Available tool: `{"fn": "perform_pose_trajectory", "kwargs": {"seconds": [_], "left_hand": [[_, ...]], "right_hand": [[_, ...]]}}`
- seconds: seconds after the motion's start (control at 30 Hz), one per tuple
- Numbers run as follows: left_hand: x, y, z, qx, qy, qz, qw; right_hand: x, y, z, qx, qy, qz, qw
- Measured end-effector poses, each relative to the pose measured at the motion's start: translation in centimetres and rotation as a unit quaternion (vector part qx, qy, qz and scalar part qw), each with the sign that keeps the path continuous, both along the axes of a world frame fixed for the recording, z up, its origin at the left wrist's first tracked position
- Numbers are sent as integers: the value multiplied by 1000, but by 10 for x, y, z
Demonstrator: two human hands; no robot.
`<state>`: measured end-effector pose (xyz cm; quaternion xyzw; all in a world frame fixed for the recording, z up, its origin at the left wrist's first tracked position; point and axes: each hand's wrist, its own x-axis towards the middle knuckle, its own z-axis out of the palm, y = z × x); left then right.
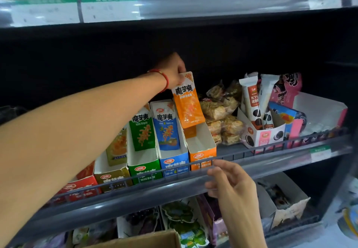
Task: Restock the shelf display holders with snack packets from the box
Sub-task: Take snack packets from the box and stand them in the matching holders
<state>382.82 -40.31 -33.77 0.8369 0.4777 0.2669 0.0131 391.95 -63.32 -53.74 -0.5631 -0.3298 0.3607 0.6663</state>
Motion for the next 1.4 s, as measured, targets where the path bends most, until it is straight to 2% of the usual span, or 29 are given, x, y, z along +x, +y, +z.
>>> {"fn": "perform_pose_trajectory", "kwargs": {"seconds": [0.13, 0.37, 0.57, 0.67, 0.77, 0.9, 1.0, 1.07, 1.17, 1.27, 1.33, 1.4], "left_hand": [[11, 3, 6, 56, 31, 1, 998], [10, 15, -27, 40, 67, 28, 997], [-1, 26, -54, 11, 29, 39, 999], [-13, 22, -56, 26, -8, 32, 999], [-40, -17, -58, 62, -40, 0, 997], [-108, -123, -82, 33, -67, -68, 995], [-175, -191, -135, -59, -40, -86, 994], [-214, -222, -177, -135, 17, -60, 989], [-266, -249, -237, -222, 101, -17, 970], [-302, -266, -281, -281, 116, 13, 953], [-316, -273, -297, -297, 88, 40, 950], [-323, -277, -303, -296, 81, 66, 949]], "right_hand": [[1, 0, 0, 1, -11, 3, 1000], [0, -2, 5, -1, -30, 8, 1000], [-1, -3, 4, -12, -38, 17, 999], [-4, -3, 2, -21, -55, 32, 998], [-11, -6, -1, -40, -93, 73, 992], [-29, -8, -5, -80, -177, 174, 965], [-55, -7, -15, -105, -279, 265, 917], [-78, -7, -29, -123, -367, 331, 860], [-116, -7, -62, -155, -494, 439, 734], [-144, -9, -114, -189, -595, 506, 595], [-154, -14, -149, -194, -626, 514, 553], [-161, -17, -172, -176, -656, 501, 535]]}}
